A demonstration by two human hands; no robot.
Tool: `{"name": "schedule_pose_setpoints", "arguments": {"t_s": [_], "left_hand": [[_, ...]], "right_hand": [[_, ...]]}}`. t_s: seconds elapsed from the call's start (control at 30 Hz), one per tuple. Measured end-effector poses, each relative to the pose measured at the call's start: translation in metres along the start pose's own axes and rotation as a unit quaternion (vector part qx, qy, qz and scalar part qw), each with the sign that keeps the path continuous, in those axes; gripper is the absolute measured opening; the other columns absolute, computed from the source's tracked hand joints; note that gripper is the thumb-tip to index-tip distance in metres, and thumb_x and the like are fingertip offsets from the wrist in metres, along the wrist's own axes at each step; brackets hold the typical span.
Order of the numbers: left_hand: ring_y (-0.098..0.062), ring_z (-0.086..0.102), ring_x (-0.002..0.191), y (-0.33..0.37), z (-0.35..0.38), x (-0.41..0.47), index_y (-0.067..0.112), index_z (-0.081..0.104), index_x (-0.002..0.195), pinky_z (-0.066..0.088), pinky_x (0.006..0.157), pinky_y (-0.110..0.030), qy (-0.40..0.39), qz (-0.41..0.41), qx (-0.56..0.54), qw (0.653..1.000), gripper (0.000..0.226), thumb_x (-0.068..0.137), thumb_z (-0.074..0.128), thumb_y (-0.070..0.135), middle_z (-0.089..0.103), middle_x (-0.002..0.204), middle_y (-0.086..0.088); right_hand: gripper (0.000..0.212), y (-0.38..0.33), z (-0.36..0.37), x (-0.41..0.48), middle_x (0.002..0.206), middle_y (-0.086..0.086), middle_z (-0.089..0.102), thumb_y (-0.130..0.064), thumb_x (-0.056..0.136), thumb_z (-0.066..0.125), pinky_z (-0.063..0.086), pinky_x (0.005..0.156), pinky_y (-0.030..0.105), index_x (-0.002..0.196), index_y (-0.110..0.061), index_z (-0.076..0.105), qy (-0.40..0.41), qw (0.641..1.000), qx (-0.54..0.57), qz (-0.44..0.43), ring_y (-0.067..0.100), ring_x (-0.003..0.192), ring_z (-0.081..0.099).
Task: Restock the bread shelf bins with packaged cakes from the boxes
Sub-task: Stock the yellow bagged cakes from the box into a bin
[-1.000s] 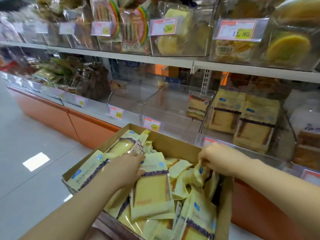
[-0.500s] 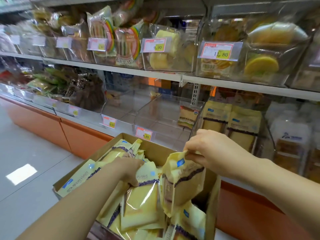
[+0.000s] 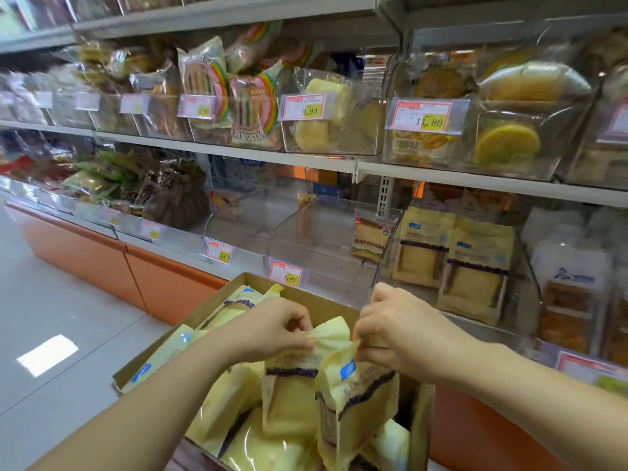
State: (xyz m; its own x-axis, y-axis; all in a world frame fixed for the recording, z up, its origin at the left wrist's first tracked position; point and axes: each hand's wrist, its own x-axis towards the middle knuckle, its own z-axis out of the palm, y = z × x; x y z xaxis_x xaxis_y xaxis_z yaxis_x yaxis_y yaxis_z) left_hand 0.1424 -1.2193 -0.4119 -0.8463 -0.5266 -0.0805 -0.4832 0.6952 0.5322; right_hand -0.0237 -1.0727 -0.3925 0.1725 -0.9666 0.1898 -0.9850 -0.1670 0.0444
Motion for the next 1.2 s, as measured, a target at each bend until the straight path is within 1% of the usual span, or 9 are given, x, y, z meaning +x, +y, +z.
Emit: {"name": "schedule_pose_setpoints", "arguments": {"t_s": [0.17, 0.33, 0.43, 0.5, 0.57, 0.67, 0.73, 0.9, 1.2], "left_hand": [[0.003, 0.054, 0.073, 0.043, -0.018, -0.016, 0.024, 0.063, 0.081, 0.039, 0.064, -0.009, 0.073, 0.077, -0.002, 0.994, 0.008, 0.089, 0.066, 0.026, 0.063, 0.083, 0.01], [0.003, 0.055, 0.081, 0.077, -0.027, -0.015, 0.034, 0.06, 0.08, 0.048, 0.072, -0.019, 0.128, 0.125, -0.034, 0.983, 0.012, 0.089, 0.064, 0.028, 0.06, 0.087, 0.013], [0.006, 0.055, 0.087, 0.094, -0.03, -0.006, 0.035, 0.061, 0.093, 0.051, 0.08, -0.024, 0.177, 0.169, -0.075, 0.967, 0.007, 0.091, 0.061, 0.028, 0.058, 0.094, 0.017], [0.006, 0.053, 0.105, 0.101, -0.03, 0.004, 0.04, 0.054, 0.112, 0.049, 0.093, -0.029, 0.209, 0.197, -0.135, 0.948, 0.026, 0.09, 0.062, 0.03, 0.054, 0.112, 0.02], [0.005, 0.046, 0.117, 0.107, -0.025, 0.016, 0.041, 0.038, 0.133, 0.044, 0.102, -0.03, 0.218, 0.195, -0.17, 0.941, 0.056, 0.086, 0.066, 0.032, 0.045, 0.128, 0.017], [0.01, 0.044, 0.108, 0.118, -0.011, 0.039, 0.036, 0.018, 0.148, 0.041, 0.096, -0.017, 0.19, 0.165, -0.153, 0.956, 0.082, 0.085, 0.07, 0.031, 0.039, 0.127, 0.02], [0.006, 0.046, 0.107, 0.125, 0.003, 0.057, 0.035, 0.017, 0.148, 0.036, 0.087, -0.003, 0.164, 0.16, -0.161, 0.96, 0.08, 0.086, 0.069, 0.025, 0.04, 0.118, 0.026], [0.006, 0.041, 0.117, 0.138, 0.032, 0.105, 0.033, 0.027, 0.144, 0.03, 0.085, -0.003, 0.155, 0.154, -0.159, 0.963, 0.069, 0.089, 0.064, 0.016, 0.045, 0.127, 0.021], [-0.009, 0.05, 0.125, 0.116, 0.055, 0.164, 0.031, 0.025, 0.146, 0.043, 0.102, -0.03, 0.215, 0.106, -0.146, 0.96, 0.067, 0.091, 0.059, 0.014, 0.051, 0.138, 0.009]], "right_hand": [[0.014, 0.002, -0.004, -0.002, 0.128, 0.002, 0.059, -0.043, 0.071, 0.077, 0.045, 0.093, 0.042, 0.079, -0.031, 0.073, 0.056, 0.998, 0.003, -0.006, 0.026, 0.121, 0.053], [0.022, 0.015, -0.028, -0.011, 0.103, -0.01, 0.056, -0.038, 0.085, 0.066, 0.05, 0.076, 0.03, 0.106, -0.033, 0.071, 0.092, 0.993, 0.065, 0.021, 0.013, 0.089, 0.056], [0.014, 0.03, -0.044, -0.02, 0.092, -0.009, 0.057, -0.034, 0.083, 0.069, 0.051, 0.064, 0.032, 0.094, -0.027, 0.074, 0.156, 0.987, 0.025, 0.024, 0.015, 0.077, 0.057], [0.014, 0.045, -0.054, -0.025, 0.091, -0.004, 0.06, -0.032, 0.082, 0.068, 0.053, 0.061, 0.038, 0.087, -0.02, 0.073, 0.202, 0.978, -0.015, 0.038, 0.022, 0.074, 0.058], [0.017, 0.062, -0.063, -0.031, 0.09, 0.002, 0.063, -0.027, 0.079, 0.064, 0.053, 0.059, 0.039, 0.081, -0.013, 0.073, 0.257, 0.963, -0.062, 0.057, 0.027, 0.071, 0.059], [0.016, 0.087, -0.072, -0.04, 0.088, 0.009, 0.066, -0.02, 0.075, 0.065, 0.051, 0.059, 0.035, 0.077, -0.006, 0.071, 0.319, 0.937, -0.124, 0.076, 0.031, 0.07, 0.06], [0.014, 0.105, -0.07, -0.044, 0.088, 0.011, 0.066, -0.017, 0.076, 0.069, 0.05, 0.061, 0.035, 0.079, -0.003, 0.07, 0.331, 0.928, -0.152, 0.077, 0.033, 0.071, 0.06], [0.014, 0.148, -0.041, -0.056, 0.086, 0.01, 0.066, -0.01, 0.073, 0.08, 0.051, 0.061, 0.036, 0.077, -0.003, 0.069, 0.314, 0.93, -0.176, 0.077, 0.031, 0.067, 0.058], [0.013, 0.185, -0.002, -0.025, 0.084, 0.006, 0.064, -0.007, 0.071, 0.081, 0.052, 0.055, 0.036, 0.076, -0.005, 0.069, 0.33, 0.933, -0.095, 0.111, 0.028, 0.069, 0.058]]}}
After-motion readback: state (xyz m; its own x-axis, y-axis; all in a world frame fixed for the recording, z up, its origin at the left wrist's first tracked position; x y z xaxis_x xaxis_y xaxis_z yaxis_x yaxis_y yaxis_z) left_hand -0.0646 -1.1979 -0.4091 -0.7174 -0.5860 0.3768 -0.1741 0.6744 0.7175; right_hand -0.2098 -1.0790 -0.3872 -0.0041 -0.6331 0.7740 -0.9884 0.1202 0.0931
